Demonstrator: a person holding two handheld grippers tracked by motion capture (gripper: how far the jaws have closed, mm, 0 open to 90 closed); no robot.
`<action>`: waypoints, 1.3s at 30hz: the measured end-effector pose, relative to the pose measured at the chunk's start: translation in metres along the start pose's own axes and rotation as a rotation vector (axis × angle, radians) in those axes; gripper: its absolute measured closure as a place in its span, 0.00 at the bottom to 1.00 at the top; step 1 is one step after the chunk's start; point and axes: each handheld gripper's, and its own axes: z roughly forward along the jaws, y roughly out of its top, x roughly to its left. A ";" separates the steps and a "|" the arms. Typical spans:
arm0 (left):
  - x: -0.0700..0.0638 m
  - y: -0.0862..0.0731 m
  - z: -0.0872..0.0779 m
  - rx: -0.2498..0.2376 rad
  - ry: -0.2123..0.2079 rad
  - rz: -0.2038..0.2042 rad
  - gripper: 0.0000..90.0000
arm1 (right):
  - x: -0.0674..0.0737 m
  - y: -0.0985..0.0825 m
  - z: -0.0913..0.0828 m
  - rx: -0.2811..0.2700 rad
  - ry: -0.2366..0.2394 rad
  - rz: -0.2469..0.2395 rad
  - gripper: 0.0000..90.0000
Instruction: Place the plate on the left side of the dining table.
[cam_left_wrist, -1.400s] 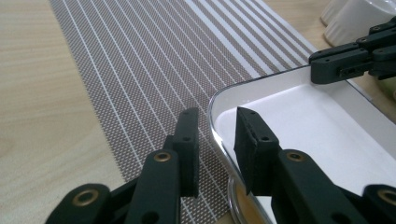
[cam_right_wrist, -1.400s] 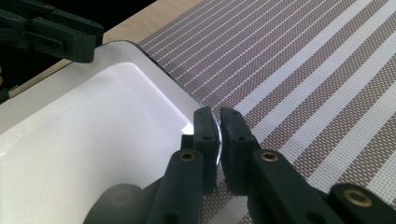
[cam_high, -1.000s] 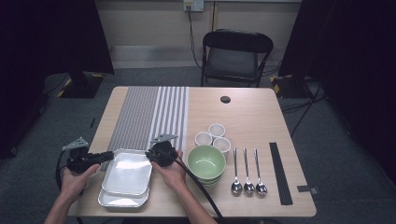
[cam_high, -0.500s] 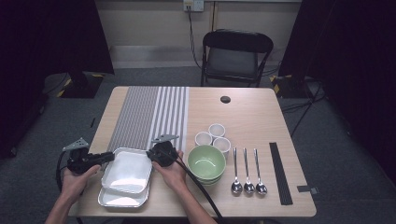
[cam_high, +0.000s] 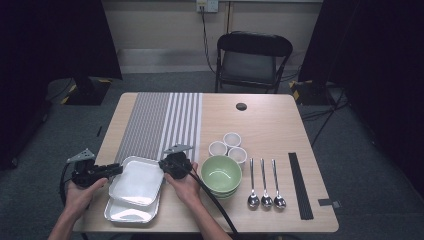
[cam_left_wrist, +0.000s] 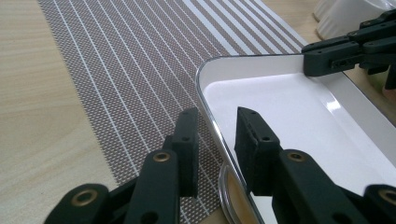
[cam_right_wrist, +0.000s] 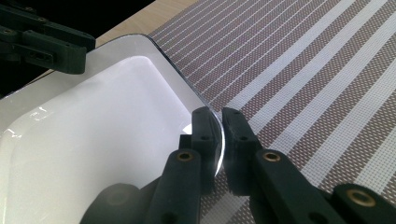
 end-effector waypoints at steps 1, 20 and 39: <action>0.000 0.000 0.001 0.006 -0.004 0.002 0.78 | 0.000 0.000 -0.001 -0.003 -0.012 0.006 0.94; -0.005 0.006 0.009 0.011 0.011 0.019 0.94 | 0.000 -0.001 0.002 0.003 0.029 -0.010 0.91; 0.001 0.005 0.011 0.002 0.033 -0.016 0.86 | 0.000 -0.001 0.001 -0.011 0.029 -0.011 0.95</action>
